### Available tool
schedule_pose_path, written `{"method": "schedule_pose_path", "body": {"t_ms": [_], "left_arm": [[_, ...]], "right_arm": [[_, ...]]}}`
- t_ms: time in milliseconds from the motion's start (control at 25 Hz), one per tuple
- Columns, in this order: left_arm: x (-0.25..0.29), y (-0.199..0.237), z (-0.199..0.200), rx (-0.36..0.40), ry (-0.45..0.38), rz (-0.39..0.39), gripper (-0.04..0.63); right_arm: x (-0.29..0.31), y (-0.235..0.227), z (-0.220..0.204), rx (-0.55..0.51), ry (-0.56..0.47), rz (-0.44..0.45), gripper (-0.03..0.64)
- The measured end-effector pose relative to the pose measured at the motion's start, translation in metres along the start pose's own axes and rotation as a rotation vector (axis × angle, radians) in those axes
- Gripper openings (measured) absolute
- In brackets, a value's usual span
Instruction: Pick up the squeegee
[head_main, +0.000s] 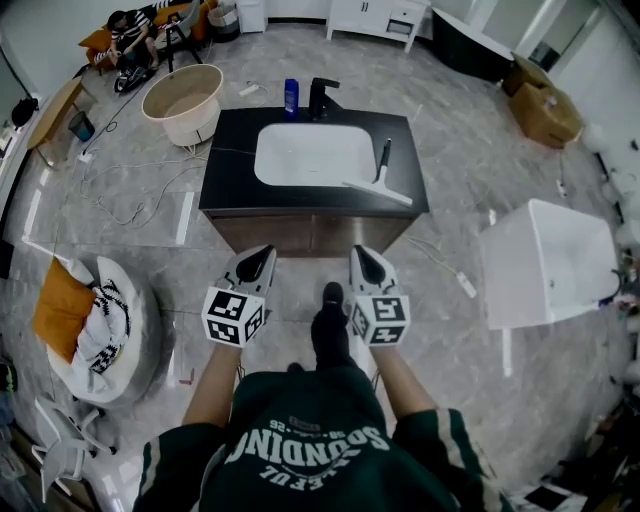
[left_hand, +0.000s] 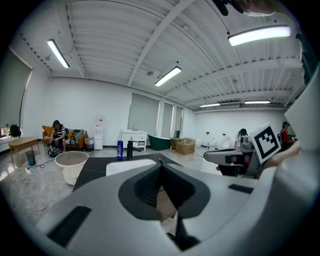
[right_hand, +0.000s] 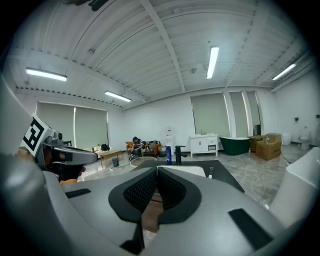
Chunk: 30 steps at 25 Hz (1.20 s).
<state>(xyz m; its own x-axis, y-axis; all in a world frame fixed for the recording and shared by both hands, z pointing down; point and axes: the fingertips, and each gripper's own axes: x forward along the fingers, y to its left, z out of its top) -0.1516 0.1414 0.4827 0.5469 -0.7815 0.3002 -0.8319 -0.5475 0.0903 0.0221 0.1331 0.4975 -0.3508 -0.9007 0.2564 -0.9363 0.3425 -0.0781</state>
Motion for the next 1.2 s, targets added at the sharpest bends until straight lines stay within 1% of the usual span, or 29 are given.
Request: {"method": "schedule_pose_path", "body": {"t_ms": [200,360,560,760,920,1200], "left_arm": [[0.036,0.022,0.003,-0.006,0.018,0.01,0.002],[0.071,0.038,0.008,-0.019,0.024,0.018,0.002],[0.12,0.06,0.02,-0.037,0.037,0.034,0.002],[0.18,0.084,0.045,-0.056,0.048,0.057,0.002],[0.228,0.101,0.067,-0.067,0.052,0.076,0.002],[0.299,0.114,0.101,-0.061,0.053,0.089,0.002]], "right_arm": [[0.042,-0.019,-0.001,0.01,0.019,0.01,0.002],[0.077,-0.036,0.009,0.014,0.018,0.027,0.002],[0.127,-0.062,0.019,0.015,0.043,0.05,0.002],[0.185,-0.095,0.042,-0.005,0.067,0.088,0.002],[0.229,-0.126,0.058,-0.001,0.084,0.103,0.002],[0.288,-0.175,0.084,0.003,0.098,0.148,0.002]]}}
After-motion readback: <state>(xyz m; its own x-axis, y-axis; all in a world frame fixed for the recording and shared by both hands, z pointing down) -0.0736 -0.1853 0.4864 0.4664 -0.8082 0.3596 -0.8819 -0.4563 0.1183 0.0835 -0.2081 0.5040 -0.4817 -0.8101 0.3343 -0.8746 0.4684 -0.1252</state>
